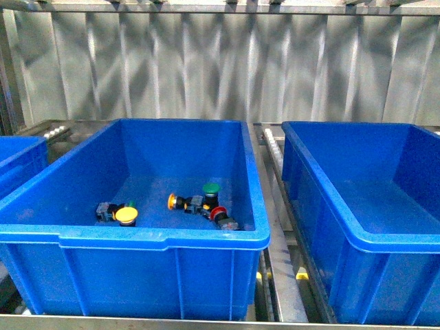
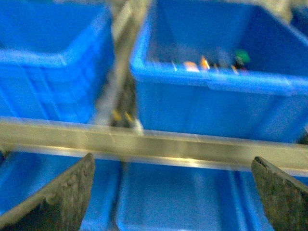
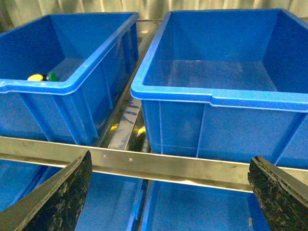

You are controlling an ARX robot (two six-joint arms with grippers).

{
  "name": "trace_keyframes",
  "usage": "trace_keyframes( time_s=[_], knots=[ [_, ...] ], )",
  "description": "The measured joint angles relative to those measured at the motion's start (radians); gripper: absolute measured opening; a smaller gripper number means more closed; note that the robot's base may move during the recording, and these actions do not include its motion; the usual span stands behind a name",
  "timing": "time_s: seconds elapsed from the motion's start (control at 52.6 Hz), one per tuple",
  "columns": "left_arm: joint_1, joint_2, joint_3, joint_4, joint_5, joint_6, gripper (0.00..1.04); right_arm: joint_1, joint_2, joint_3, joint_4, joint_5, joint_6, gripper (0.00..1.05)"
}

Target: Pick red and yellow buttons and place in box

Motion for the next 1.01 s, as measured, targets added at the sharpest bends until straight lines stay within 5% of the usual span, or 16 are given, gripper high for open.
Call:
trace_keyframes(
  time_s=[0.228, 0.38, 0.666, 1.008],
  knots=[
    [0.028, 0.517, 0.356, 0.197, 0.068, -0.124, 0.97, 0.000, 0.000, 0.000, 0.000, 0.001, 0.000, 0.98],
    [0.038, 0.814, 0.664, 0.153, 0.074, -0.122, 0.97, 0.000, 0.000, 0.000, 0.000, 0.001, 0.000, 0.98],
    [-0.094, 1.391, 1.241, -0.076, -0.145, -0.079, 0.97, 0.000, 0.000, 0.000, 0.000, 0.001, 0.000, 0.98],
    [-0.177, 1.831, 1.672, -0.337, -0.336, -0.144, 0.97, 0.000, 0.000, 0.000, 0.000, 0.001, 0.000, 0.98]
  ],
)
